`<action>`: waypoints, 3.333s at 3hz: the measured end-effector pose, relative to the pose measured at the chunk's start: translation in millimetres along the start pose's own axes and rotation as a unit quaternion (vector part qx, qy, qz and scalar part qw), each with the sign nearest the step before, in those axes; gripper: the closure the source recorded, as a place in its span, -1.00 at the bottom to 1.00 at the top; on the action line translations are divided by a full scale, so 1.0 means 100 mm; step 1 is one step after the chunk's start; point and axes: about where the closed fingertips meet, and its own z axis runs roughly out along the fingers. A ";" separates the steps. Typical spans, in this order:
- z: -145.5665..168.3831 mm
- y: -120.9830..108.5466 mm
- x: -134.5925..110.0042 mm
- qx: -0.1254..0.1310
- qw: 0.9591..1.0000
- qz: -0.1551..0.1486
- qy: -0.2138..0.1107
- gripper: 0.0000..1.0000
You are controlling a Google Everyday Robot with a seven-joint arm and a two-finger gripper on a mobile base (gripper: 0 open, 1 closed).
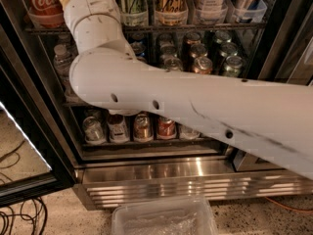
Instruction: Pick coke can from top shelf of fridge
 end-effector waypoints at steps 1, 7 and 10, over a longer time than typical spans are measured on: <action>-0.11 0.04 -0.12 -0.033 0.999 0.033 -0.009 1.00; -1.08 -0.22 0.65 -0.164 0.969 0.038 0.178 1.00; -1.16 0.29 0.50 -0.203 0.957 0.093 0.184 1.00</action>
Offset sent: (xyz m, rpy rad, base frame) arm -0.0429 0.0038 0.0038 0.1277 0.0963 0.2722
